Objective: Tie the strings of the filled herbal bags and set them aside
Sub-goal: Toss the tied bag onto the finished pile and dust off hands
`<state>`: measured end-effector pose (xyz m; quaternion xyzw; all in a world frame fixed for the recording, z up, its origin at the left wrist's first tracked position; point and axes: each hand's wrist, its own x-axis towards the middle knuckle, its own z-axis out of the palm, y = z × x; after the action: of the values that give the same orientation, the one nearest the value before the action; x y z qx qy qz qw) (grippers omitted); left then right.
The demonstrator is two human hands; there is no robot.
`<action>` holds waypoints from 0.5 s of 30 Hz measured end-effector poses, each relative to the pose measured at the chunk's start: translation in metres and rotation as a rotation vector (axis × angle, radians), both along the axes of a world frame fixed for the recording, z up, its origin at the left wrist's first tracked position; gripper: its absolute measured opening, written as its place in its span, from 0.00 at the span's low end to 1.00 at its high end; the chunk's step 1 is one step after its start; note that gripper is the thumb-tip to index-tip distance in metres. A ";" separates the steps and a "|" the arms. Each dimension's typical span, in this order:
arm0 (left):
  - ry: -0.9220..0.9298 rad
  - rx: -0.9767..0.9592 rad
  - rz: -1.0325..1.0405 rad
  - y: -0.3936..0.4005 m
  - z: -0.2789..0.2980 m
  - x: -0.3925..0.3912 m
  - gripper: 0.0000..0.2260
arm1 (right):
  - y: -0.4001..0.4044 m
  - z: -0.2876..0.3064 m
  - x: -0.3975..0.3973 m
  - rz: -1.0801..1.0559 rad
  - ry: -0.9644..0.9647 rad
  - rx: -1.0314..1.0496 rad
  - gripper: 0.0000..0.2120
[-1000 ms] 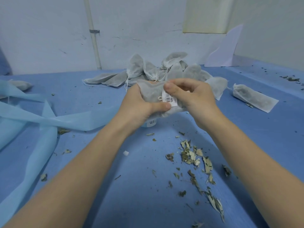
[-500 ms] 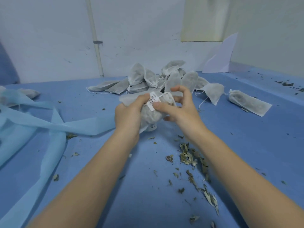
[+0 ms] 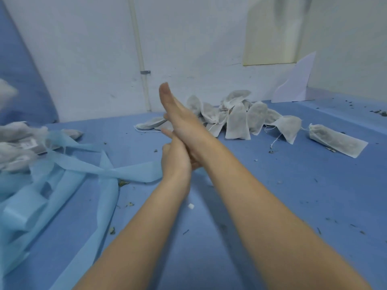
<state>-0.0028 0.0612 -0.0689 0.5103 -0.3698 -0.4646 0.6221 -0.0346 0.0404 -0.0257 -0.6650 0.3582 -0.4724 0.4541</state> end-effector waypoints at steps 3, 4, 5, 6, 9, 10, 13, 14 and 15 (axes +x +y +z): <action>-0.081 0.007 -0.058 0.000 0.002 -0.009 0.24 | -0.001 -0.003 -0.021 -0.074 0.000 0.013 0.28; -0.104 0.010 -0.087 -0.001 0.001 -0.015 0.26 | -0.002 -0.006 -0.030 -0.099 -0.008 0.049 0.26; -0.136 0.014 -0.112 -0.002 0.000 -0.023 0.24 | -0.002 -0.009 -0.040 -0.130 -0.030 0.099 0.24; -0.175 0.020 -0.129 -0.005 -0.002 -0.033 0.21 | -0.003 -0.012 -0.051 -0.165 -0.068 0.148 0.20; -0.278 0.033 -0.178 -0.013 -0.007 -0.067 0.12 | -0.007 -0.023 -0.088 -0.273 -0.229 0.215 0.09; -0.310 0.030 -0.201 -0.016 -0.009 -0.079 0.09 | -0.008 -0.027 -0.101 -0.321 -0.263 0.226 0.08; -0.409 0.052 -0.264 -0.026 -0.014 -0.115 0.07 | -0.008 -0.038 -0.141 -0.462 -0.302 0.247 0.07; -0.414 0.054 -0.279 -0.031 -0.016 -0.126 0.08 | -0.008 -0.041 -0.153 -0.496 -0.305 0.253 0.08; -0.409 0.050 -0.294 -0.035 -0.018 -0.136 0.10 | -0.007 -0.043 -0.164 -0.527 -0.309 0.260 0.08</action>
<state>-0.1386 0.0260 -0.0866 0.5496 -0.5468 -0.4460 0.4472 -0.1985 0.0332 -0.0691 -0.4064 0.5022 -0.6192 0.4464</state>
